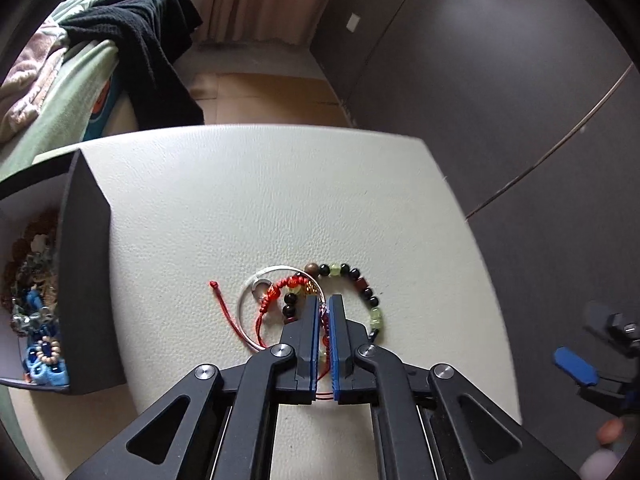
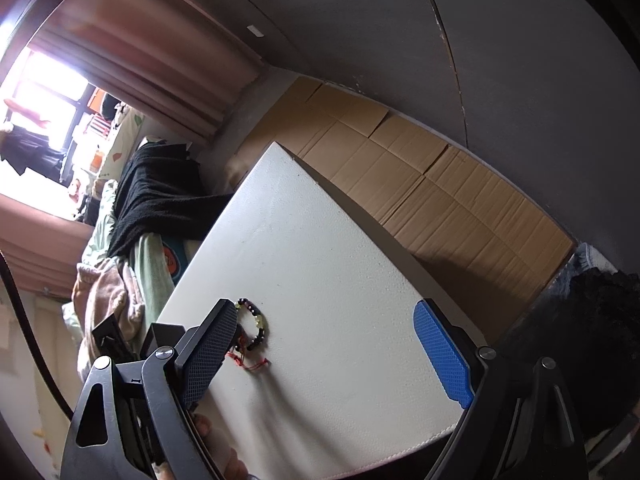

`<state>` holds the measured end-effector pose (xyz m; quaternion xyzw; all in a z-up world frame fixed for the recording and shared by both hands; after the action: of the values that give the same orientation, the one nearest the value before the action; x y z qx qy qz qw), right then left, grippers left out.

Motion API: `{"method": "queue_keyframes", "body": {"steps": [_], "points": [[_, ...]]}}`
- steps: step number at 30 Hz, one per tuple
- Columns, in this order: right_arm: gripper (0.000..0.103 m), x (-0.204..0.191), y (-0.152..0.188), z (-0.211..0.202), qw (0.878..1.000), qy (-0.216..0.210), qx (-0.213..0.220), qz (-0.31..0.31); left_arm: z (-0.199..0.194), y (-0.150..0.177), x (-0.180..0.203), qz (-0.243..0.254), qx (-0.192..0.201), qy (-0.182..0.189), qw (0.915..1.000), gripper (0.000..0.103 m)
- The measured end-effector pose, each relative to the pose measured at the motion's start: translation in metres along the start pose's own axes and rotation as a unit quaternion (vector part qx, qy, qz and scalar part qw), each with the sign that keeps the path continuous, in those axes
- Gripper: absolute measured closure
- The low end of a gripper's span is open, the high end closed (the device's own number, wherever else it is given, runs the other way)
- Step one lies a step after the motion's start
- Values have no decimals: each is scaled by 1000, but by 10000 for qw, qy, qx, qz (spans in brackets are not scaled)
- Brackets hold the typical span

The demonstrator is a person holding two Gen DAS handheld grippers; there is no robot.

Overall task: Organize jewelry
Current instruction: 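Lower the left gripper onto the red string bracelet and close on it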

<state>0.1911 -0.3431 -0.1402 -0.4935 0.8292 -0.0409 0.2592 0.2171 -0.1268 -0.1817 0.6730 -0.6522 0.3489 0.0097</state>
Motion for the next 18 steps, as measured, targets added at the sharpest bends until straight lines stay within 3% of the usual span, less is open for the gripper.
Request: {"method": "queue_keyframes", "body": {"steps": [3,14,18], "points": [[12,-8,4,4,9999,18,-31,-134,-17,-3,2,-126,133,270,9995,101],[13,-50,29,33,9968,-83,-318,-725,-65,-21,-12,-343,553,654,9957,101],[32,-70,47,49,9936,-299,-622,-894,-83,-28,-17,-413,719,795,9934,101]]}}
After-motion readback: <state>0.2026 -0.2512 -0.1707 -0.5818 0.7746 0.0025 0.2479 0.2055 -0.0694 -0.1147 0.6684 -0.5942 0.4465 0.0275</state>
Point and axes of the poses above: each gripper's, at about its wrist camera, not at the fingertips, and z roughly the way its jaws point, x to its right, y to its underside, the point moved 10 cm from there along z, roughly the way its jaws point, and after that the axes turned 8 degrees about y, right-handed, at the moved point
